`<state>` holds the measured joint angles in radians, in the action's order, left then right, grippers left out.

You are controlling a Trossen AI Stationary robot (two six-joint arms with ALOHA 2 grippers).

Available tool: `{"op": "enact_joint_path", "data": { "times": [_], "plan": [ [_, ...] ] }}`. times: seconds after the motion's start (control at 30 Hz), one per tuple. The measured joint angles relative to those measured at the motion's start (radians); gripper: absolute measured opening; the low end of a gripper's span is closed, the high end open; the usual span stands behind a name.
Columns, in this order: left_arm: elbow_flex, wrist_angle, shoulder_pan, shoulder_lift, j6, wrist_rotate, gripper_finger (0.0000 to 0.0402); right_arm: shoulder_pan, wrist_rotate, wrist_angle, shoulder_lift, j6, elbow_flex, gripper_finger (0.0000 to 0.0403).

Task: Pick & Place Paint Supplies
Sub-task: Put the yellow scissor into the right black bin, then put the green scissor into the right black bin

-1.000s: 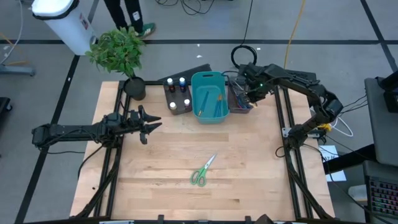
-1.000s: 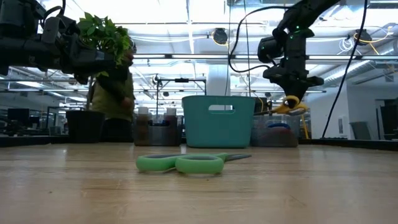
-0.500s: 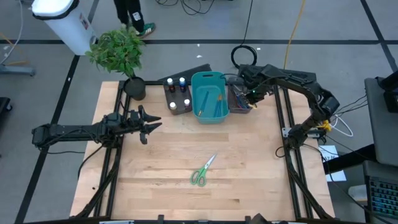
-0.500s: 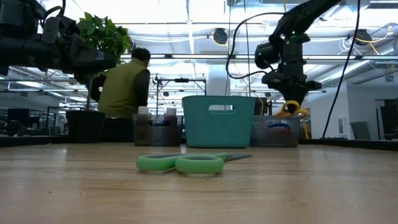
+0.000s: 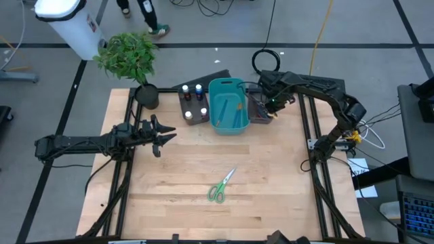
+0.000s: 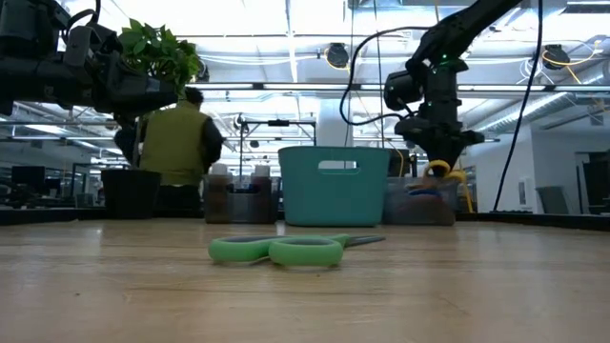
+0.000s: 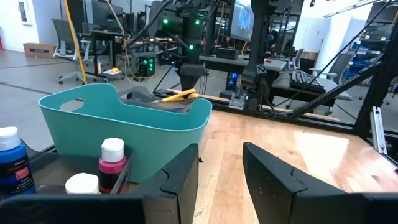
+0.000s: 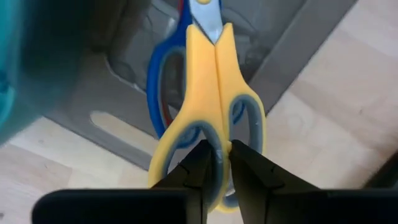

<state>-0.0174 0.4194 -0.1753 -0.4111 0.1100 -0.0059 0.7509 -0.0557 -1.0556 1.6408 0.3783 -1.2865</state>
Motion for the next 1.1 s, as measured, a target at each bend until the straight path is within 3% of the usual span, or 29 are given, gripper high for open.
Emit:
{"op": "enact_joint_path", "data": {
  "times": [0.57,0.87,1.1],
  "plan": [
    [0.000,0.000,0.000,0.000,0.001,0.000,0.0131,0.000,-0.007,0.128,-0.046,-0.026,0.001,0.0189],
    [0.000,0.000,0.000,0.000,0.000,0.000,0.0131,-0.045,-0.163,0.131,-0.233,-0.095,0.006,0.0187],
    [0.000,0.000,0.000,0.000,0.001,0.000,0.0131,-0.309,-0.183,0.306,-0.479,-0.155,0.161,0.0174]
  ]
}}
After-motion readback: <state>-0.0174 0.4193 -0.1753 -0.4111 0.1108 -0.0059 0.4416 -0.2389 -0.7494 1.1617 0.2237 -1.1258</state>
